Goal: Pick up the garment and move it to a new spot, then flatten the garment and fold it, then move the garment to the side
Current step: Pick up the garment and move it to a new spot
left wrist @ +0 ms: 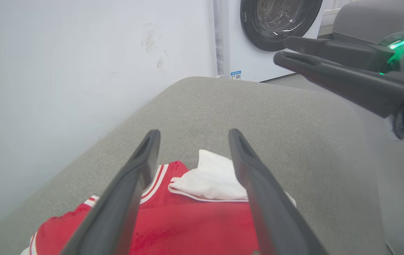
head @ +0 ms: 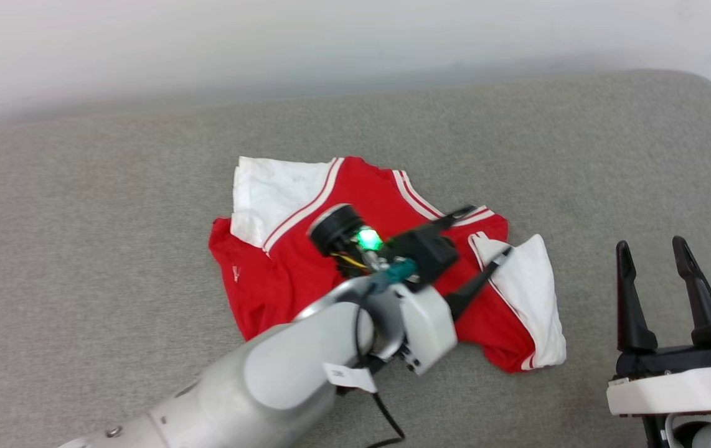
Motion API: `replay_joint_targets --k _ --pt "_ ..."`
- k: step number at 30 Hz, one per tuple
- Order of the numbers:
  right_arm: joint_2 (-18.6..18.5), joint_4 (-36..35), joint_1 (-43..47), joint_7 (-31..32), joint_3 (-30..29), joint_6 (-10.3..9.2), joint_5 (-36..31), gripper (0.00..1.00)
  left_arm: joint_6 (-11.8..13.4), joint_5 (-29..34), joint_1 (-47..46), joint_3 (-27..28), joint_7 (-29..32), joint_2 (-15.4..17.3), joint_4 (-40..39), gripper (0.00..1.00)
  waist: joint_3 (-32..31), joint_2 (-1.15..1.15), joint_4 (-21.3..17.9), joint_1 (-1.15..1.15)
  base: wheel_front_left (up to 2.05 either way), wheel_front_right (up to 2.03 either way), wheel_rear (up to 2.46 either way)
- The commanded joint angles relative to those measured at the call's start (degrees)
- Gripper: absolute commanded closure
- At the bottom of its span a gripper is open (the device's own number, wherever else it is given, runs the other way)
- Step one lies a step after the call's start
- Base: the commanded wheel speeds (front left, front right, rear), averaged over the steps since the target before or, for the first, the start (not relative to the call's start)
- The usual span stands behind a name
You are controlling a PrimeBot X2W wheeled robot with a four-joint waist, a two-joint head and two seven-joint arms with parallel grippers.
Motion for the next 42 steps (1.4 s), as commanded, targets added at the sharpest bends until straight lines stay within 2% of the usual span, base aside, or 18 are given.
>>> replay_joint_targets --k 1,7,12,16,20,27,35,42 --pt "0.15 0.12 0.92 -0.14 -0.26 -0.04 -0.23 0.00 1.85 -0.53 1.57 1.56 -1.46 1.42 -0.53 0.00 -2.25 0.00 1.87 0.01 0.00 0.00 0.00" --pt "0.15 0.12 2.56 -0.14 -0.54 -0.04 -0.86 0.00 9.52 -1.48 6.46 8.32 -5.42 7.24 -2.97 0.00 -4.23 0.00 3.57 0.01 0.00 0.00 0.00" --pt "0.15 0.51 3.75 -0.14 -0.91 -0.04 -1.36 0.00 15.13 -1.31 11.96 14.58 -6.41 10.95 -5.44 0.00 -5.47 0.00 5.10 0.01 0.00 0.00 0.00" --pt "0.15 0.75 4.51 -0.14 -1.15 -0.04 -1.40 0.00 18.58 0.81 17.56 20.90 -6.46 13.03 -9.33 0.00 -6.11 0.00 6.11 0.01 0.00 0.00 0.00" --pt "0.15 1.17 5.03 -0.14 -1.13 -0.04 -1.33 0.00 20.33 3.73 24.20 27.30 -6.42 14.30 -12.66 0.00 -6.68 0.00 6.84 0.01 0.00 0.00 0.00" --pt "0.15 1.79 6.01 -0.14 -1.06 -0.04 -0.89 0.00 19.62 8.90 35.85 38.14 -6.43 12.65 -17.49 0.00 -8.19 0.00 7.57 0.01 0.00 0.00 0.00" --pt "0.15 2.18 6.88 -0.14 -0.71 -0.04 -0.04 0.00 15.87 15.38 45.97 48.19 -6.44 7.68 -20.58 0.00 -9.05 0.00 8.04 0.01 0.00 0.00 0.00" --pt "0.15 2.37 7.76 -0.14 -0.65 -0.04 0.31 0.00 12.13 20.44 50.37 54.57 -6.44 2.70 -20.73 0.00 -9.36 0.00 8.22 0.01 0.00 0.00 0.00"
